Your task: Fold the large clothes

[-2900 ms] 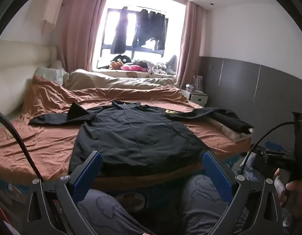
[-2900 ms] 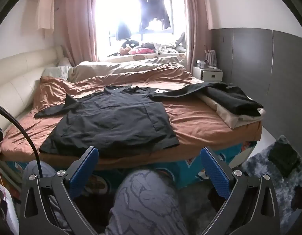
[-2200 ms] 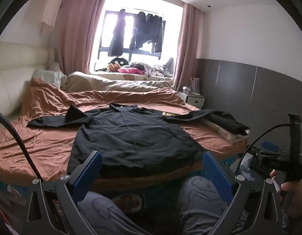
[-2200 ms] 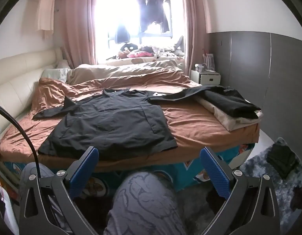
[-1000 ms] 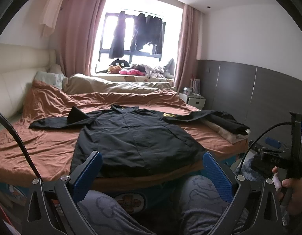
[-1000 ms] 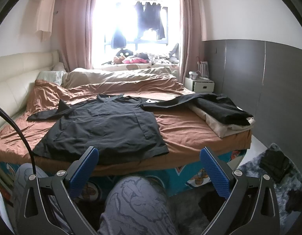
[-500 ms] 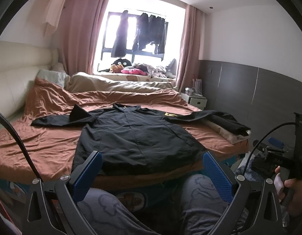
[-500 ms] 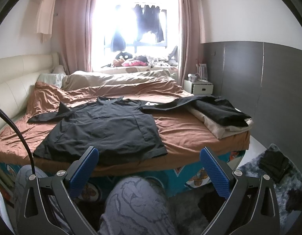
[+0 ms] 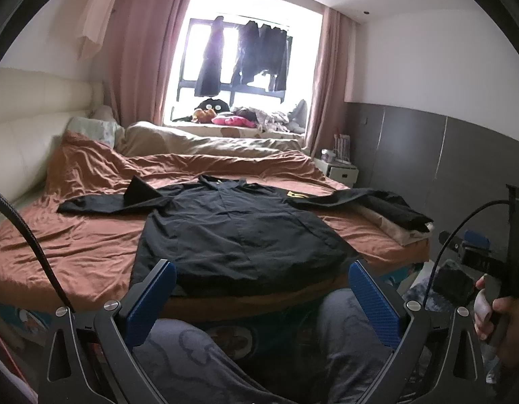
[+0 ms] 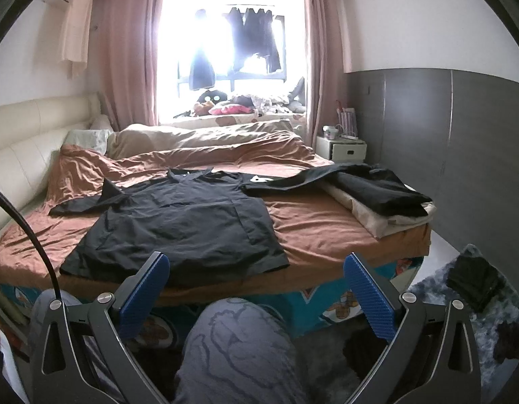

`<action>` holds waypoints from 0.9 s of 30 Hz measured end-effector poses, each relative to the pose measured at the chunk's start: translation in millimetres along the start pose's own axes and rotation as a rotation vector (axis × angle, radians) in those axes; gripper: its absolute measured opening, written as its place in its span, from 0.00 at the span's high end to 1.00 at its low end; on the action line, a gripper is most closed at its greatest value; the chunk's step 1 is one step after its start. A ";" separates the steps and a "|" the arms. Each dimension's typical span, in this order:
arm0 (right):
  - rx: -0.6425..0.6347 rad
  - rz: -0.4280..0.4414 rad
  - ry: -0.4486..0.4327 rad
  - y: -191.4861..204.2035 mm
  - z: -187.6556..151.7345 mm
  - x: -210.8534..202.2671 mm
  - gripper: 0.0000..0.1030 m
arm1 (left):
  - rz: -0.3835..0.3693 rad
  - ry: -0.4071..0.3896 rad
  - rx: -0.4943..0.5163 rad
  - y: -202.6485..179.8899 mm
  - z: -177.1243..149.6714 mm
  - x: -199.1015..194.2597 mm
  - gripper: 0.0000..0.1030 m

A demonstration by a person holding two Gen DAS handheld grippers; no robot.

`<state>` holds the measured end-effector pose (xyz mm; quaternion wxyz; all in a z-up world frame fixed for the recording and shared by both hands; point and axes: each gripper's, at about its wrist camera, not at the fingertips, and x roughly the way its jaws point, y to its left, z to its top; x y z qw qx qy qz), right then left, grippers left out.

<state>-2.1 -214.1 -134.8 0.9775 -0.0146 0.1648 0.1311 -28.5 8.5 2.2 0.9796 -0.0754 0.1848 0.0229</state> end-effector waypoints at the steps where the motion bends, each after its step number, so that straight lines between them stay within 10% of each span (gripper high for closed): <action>1: -0.002 0.001 -0.002 1.4 3.3 1.0 0.00 | 0.002 -0.002 -0.009 2.5 -0.2 -0.6 0.00; 27: 0.002 0.235 -0.010 8.8 71.7 146.1 0.00 | 0.183 -0.003 -0.102 86.0 65.6 87.2 0.00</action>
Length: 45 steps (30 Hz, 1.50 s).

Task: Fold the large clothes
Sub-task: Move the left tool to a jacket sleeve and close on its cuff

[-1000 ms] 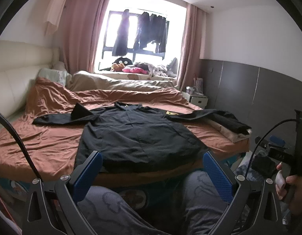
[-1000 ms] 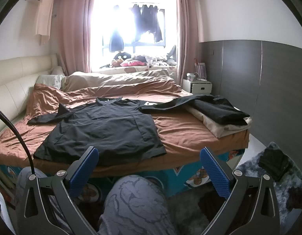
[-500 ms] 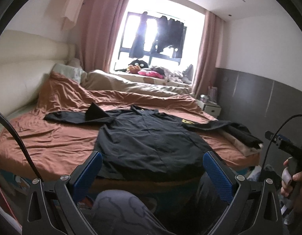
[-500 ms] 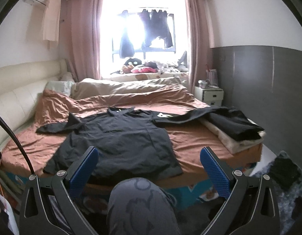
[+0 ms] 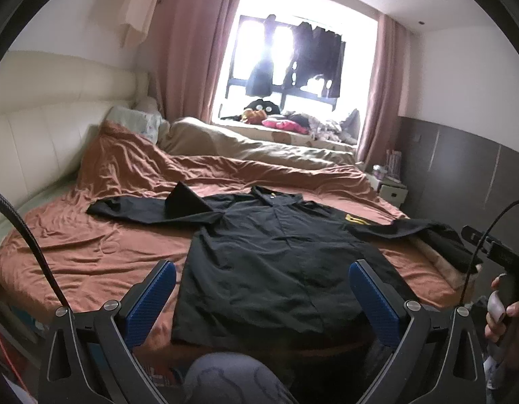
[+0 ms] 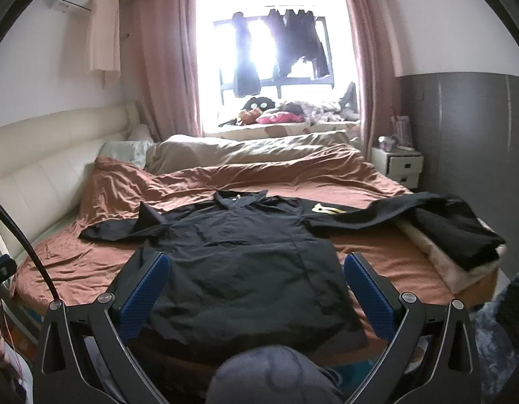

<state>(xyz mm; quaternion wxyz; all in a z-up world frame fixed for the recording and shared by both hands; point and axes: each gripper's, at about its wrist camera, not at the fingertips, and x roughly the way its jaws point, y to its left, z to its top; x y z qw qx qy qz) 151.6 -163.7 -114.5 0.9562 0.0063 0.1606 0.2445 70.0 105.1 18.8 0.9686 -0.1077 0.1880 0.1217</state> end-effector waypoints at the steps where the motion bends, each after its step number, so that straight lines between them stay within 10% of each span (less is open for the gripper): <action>1: 0.000 0.003 0.004 -3.3 3.2 9.4 0.00 | 0.005 0.006 -0.002 2.0 2.8 7.1 0.00; 20: 0.080 0.117 0.116 -3.1 75.5 148.5 0.00 | 0.144 0.142 -0.110 105.9 45.6 152.2 0.01; 32: 0.056 0.187 0.239 17.8 112.0 255.0 0.00 | 0.276 0.208 -0.261 229.7 81.3 238.1 0.23; 45: -0.035 0.216 0.361 59.4 137.4 365.3 0.30 | 0.340 0.270 -0.362 336.2 84.1 336.4 0.36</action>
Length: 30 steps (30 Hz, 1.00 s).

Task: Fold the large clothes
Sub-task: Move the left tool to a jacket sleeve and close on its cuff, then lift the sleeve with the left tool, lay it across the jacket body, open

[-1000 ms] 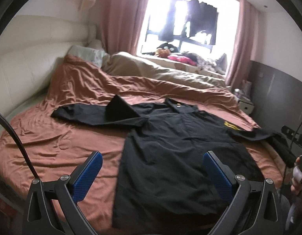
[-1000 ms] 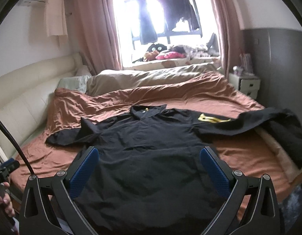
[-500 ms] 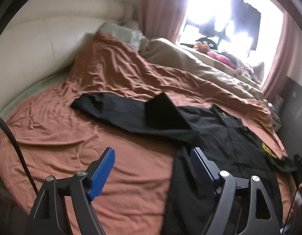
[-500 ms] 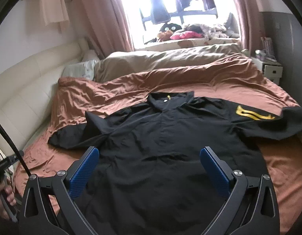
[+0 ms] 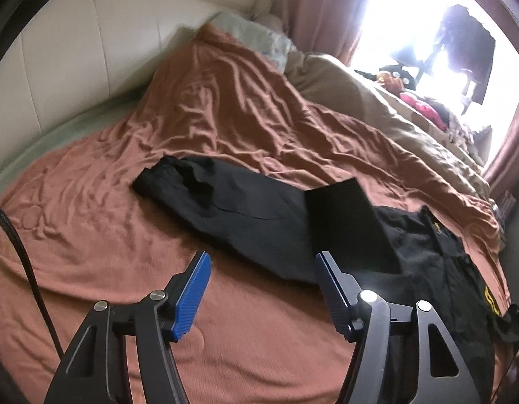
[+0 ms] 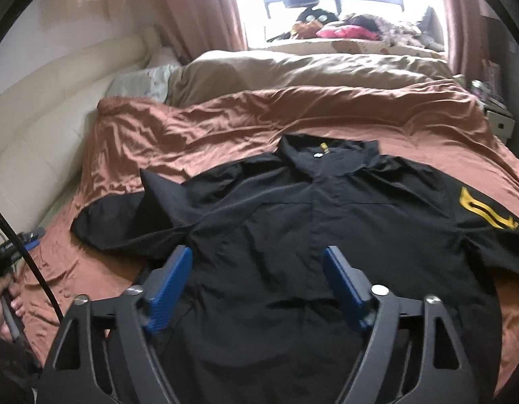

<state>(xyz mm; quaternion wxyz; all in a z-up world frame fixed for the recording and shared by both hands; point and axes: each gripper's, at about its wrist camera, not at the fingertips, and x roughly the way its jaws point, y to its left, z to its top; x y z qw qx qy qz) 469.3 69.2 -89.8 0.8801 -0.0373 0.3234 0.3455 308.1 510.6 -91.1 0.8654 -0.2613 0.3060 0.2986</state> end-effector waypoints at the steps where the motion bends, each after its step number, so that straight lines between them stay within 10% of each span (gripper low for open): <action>1: -0.012 -0.001 0.004 1.5 3.0 7.0 0.31 | 0.001 0.008 -0.008 3.8 2.5 7.8 0.36; 19: -0.091 0.051 0.139 30.2 25.7 142.7 0.52 | 0.152 0.184 -0.057 56.9 9.2 166.7 0.44; 24: -0.095 0.131 0.169 52.3 30.8 181.5 0.69 | 0.184 0.131 -0.069 59.5 19.9 166.4 0.95; 30: -0.053 0.207 0.254 60.8 29.7 236.9 0.71 | 0.114 0.014 -0.028 47.9 42.4 119.7 0.99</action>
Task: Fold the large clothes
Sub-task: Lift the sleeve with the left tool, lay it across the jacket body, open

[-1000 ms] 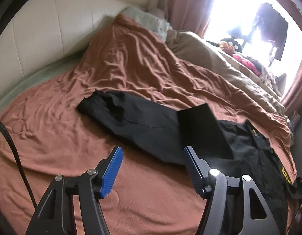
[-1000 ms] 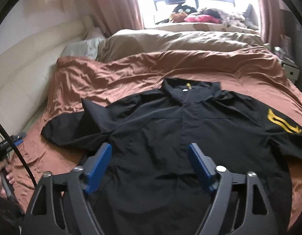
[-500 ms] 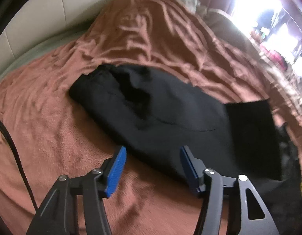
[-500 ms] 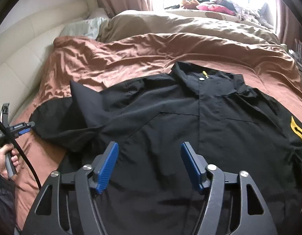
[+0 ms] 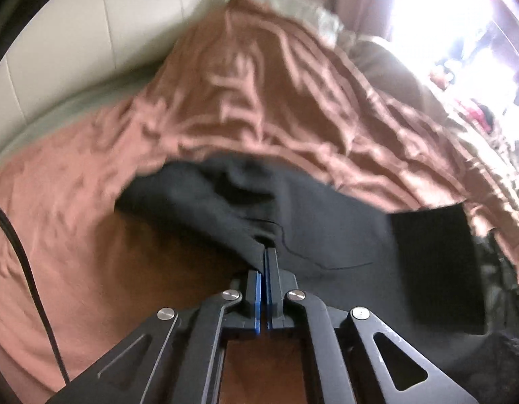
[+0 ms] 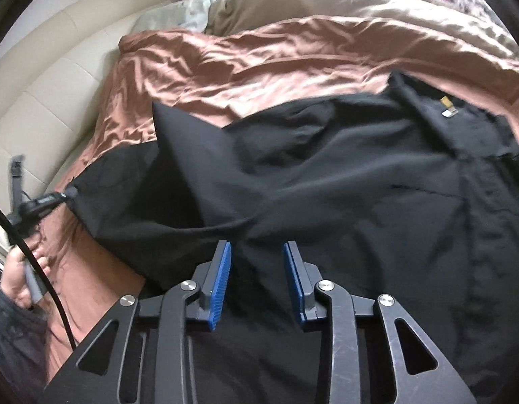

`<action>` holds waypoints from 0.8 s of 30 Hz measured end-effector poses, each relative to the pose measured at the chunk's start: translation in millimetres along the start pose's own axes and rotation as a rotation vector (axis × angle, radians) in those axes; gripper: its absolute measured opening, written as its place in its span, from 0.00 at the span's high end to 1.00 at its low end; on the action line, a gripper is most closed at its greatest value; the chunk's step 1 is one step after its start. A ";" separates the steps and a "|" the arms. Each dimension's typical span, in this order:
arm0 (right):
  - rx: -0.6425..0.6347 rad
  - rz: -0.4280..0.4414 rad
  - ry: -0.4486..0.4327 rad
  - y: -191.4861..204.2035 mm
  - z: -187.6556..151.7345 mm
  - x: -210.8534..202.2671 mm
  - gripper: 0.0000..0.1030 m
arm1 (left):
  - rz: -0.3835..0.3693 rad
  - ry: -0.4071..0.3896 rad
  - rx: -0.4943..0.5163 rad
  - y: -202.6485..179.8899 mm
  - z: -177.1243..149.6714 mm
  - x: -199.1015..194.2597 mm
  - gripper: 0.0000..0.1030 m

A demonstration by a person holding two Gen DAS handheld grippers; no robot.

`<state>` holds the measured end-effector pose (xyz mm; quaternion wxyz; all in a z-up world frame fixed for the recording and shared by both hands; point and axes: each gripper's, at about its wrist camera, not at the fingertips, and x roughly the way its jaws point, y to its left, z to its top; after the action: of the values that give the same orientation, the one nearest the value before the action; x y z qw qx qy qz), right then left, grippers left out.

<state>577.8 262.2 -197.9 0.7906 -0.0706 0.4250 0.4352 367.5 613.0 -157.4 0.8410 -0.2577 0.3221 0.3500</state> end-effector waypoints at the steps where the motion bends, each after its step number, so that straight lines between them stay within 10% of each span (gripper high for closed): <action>1: 0.006 0.011 0.023 -1.1 0.3 13.0 0.71 | -0.009 -0.015 0.006 -2.4 4.1 -9.2 1.00; 9: 0.036 0.026 0.066 -10.7 9.7 36.0 0.71 | -0.145 -0.167 0.068 -46.2 42.1 -97.6 1.00; 19: 0.078 0.010 -0.064 -29.8 -4.7 -82.3 0.70 | -0.306 -0.297 0.226 -154.5 61.2 -188.6 1.00; 24: 0.142 -0.049 -0.120 -51.2 -34.5 -144.5 0.51 | -0.413 -0.320 0.304 -223.3 59.1 -219.4 1.00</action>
<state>557.6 123.6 -126.8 0.8281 0.0014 0.4047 0.3878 437.3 420.2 86.4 0.9635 -0.1305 0.1748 0.1553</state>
